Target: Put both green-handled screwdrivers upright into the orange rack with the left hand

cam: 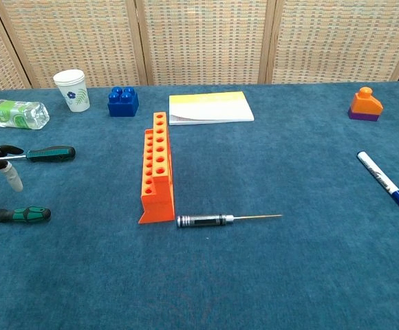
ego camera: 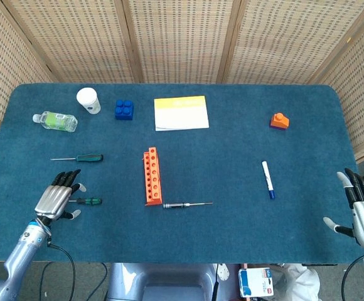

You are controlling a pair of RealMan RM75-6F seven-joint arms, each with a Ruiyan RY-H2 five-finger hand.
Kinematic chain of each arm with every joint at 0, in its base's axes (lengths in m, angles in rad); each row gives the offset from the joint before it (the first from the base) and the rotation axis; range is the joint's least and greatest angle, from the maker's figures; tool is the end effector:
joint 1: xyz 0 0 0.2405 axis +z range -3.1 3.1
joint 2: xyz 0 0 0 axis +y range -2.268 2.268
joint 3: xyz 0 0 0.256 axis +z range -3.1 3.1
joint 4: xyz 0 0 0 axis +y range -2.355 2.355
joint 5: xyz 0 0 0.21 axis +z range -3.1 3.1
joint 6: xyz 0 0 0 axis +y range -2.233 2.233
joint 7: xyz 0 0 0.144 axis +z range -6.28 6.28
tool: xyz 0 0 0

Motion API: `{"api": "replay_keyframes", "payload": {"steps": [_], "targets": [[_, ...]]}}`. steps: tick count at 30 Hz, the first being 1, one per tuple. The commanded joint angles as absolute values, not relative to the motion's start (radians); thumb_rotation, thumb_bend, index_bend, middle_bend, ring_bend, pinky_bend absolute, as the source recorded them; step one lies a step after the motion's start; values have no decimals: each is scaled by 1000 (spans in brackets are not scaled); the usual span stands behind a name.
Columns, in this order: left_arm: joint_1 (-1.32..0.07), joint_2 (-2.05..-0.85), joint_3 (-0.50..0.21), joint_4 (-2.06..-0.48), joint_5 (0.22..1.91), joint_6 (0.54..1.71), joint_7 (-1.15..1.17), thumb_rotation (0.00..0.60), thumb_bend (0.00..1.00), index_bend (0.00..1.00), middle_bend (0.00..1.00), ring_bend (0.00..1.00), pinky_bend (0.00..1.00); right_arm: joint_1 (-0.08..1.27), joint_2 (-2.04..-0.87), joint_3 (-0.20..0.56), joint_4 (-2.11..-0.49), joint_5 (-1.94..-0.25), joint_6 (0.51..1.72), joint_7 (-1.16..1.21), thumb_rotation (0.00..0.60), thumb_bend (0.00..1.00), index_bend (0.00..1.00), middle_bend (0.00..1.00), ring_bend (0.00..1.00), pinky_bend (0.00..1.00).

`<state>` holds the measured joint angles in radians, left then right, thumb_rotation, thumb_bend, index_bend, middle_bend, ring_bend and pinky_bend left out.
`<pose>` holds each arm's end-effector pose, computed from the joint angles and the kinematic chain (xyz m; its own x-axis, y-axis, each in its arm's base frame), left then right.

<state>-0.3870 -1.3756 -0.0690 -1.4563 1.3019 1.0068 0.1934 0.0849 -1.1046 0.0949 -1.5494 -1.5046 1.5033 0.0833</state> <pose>-0.2890 0.2651 0.0353 0.4695 0.3476 0.8117 0.8828 -0.1653 -0.4398 -0.3184 -0.1912 0.1789 0.3849 0.0660 0.9206 -0.9222 -0.0129 0.3865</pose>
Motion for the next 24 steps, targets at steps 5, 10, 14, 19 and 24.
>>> {"api": "replay_keyframes", "payload": {"steps": [5,10,14,19,24], "targets": [[-411,-1399,-70,-1439,1280,978,177,600,239,362,0,0,0,87,-1105,94,-1548,-1500,1495,88,600,0,0,0,0,0],[-423,-1420,-71,-1427,1255,968,198,600,274,386,0,0,0,90,-1106,94,-1546,-1496,1489,88,600,0,0,0,0,0],[-431,-1428,-69,-1427,1238,957,211,600,317,403,0,0,0,92,-1107,94,-1543,-1492,1483,89,600,0,0,0,0,0],[-436,-1439,-64,-1430,1220,958,233,600,320,412,0,0,0,93,-1105,94,-1546,-1490,1480,87,600,0,0,0,0,0],[-440,-1453,-64,-1424,1203,962,248,600,320,412,0,0,0,94,-1105,91,-1548,-1490,1476,85,600,0,0,0,0,0]]}}
